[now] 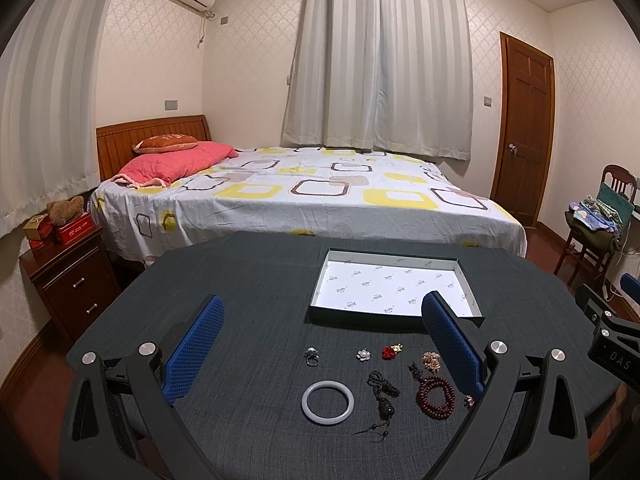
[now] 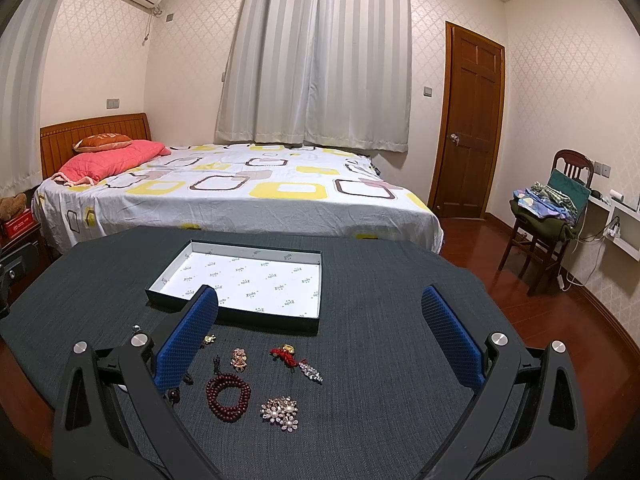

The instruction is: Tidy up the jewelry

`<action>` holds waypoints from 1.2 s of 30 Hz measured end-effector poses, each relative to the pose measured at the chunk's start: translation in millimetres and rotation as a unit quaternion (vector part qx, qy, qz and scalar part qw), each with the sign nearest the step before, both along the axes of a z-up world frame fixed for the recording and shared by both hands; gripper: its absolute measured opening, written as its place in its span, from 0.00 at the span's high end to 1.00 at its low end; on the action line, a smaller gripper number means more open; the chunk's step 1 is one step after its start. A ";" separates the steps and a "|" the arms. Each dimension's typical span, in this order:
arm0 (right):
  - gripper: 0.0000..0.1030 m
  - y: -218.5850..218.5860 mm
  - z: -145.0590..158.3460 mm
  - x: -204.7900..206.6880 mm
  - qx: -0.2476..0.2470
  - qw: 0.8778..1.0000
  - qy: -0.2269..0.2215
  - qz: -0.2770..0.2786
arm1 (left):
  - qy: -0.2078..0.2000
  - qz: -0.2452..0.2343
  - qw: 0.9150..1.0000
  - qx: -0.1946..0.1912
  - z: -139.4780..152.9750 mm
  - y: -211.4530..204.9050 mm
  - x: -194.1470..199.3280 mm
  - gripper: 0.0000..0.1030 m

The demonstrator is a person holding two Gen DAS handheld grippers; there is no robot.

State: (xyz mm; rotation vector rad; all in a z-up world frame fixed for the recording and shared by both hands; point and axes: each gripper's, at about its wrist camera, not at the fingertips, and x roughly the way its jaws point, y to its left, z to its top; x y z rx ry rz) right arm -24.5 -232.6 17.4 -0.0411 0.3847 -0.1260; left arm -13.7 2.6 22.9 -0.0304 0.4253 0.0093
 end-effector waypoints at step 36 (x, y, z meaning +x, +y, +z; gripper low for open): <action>0.04 -0.5 -35.3 23.2 0.007 0.999 0.034 0.005 | 0.066 -0.002 0.997 -0.038 -43.7 17.4 27.6 0.07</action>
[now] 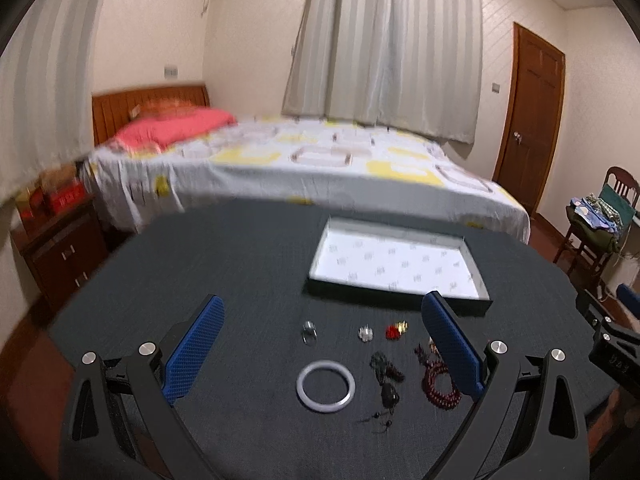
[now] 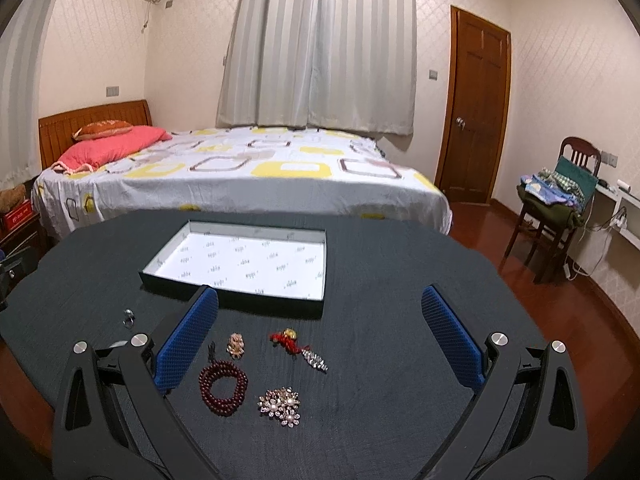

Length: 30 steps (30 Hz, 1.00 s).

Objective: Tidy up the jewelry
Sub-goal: 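Lower the right tool onto the pearl flower brooch while the left tool lowers onto the white bangle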

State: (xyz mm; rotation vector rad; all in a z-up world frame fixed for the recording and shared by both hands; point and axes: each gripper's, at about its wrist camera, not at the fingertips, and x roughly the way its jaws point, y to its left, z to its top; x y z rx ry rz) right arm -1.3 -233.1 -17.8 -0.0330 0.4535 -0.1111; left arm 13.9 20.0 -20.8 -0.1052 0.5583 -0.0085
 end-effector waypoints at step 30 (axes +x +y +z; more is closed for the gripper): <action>0.27 -1.4 -149.1 61.4 0.059 0.975 0.199 0.075 | 0.165 -0.013 0.986 0.014 -152.8 -4.0 70.9 0.07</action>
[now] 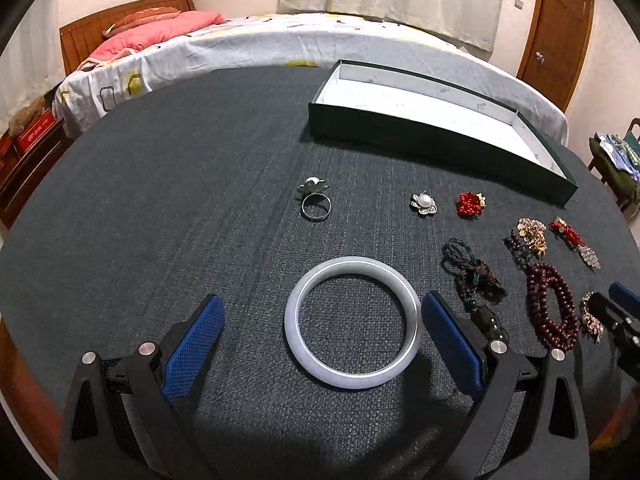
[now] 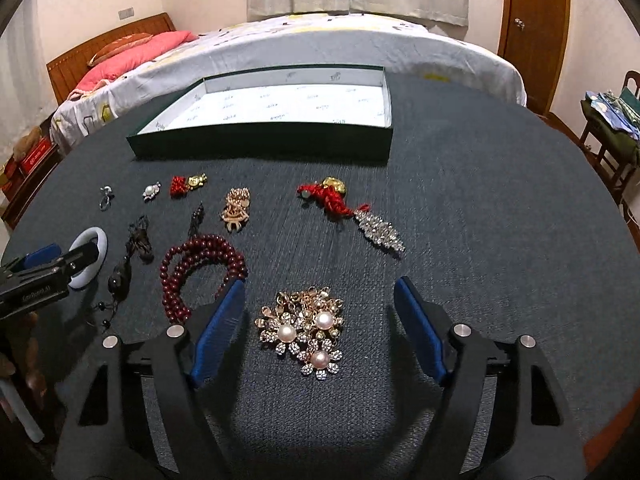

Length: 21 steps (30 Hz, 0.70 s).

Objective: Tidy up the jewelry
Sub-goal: 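Lower the right tool onto the pearl flower brooch while the left tool lowers onto the white bangle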

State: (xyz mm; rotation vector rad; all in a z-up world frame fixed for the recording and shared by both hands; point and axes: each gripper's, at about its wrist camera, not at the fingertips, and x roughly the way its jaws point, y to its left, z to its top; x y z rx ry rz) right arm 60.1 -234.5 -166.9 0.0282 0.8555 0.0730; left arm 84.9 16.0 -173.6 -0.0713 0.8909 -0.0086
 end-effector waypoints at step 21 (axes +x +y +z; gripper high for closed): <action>0.36 3.3 -11.3 -6.7 -0.024 1.000 0.014 0.010 | 0.002 -0.019 0.999 0.032 -6.4 -11.3 7.4 0.07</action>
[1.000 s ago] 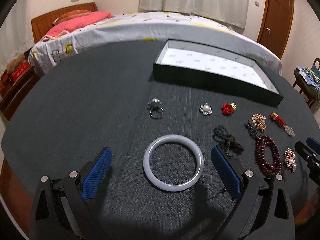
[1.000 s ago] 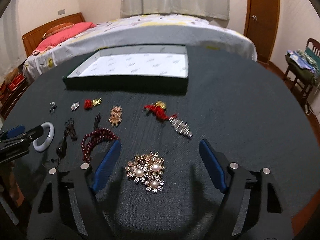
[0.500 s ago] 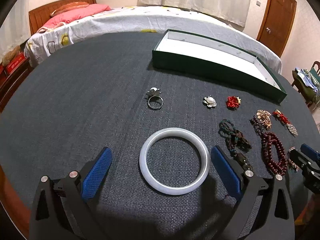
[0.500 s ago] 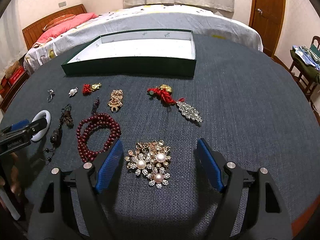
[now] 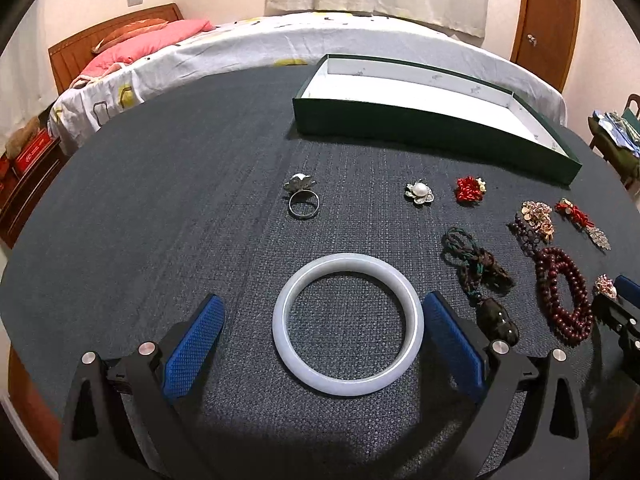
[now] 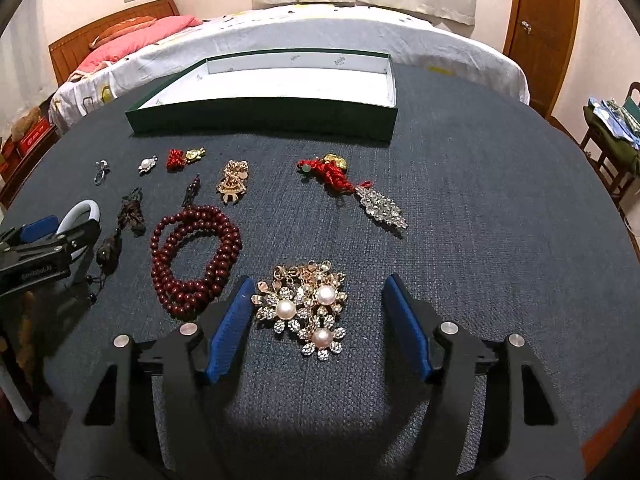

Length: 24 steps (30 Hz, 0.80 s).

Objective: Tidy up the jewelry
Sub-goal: 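Lower the right tool onto the pearl flower brooch while the left tool lowers onto the white bangle, then carry the pearl flower brooch with the right tool while the left tool carries the white bangle into the box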

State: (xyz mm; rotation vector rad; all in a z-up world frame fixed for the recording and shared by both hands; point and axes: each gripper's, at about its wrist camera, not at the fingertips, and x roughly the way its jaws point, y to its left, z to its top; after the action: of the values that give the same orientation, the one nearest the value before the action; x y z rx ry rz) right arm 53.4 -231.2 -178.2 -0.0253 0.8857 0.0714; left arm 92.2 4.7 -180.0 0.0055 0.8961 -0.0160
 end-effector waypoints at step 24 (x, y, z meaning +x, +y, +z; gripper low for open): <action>0.58 -3.4 3.1 -6.2 0.015 1.000 -0.012 0.007 | -0.020 -0.012 1.000 0.003 2.1 -2.2 -6.8 0.33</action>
State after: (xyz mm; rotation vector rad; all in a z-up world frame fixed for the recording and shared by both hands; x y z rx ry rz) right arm 47.2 -234.6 -175.1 -0.0045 0.8612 0.0982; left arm 85.4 2.5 -177.9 0.0215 0.8565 -0.0360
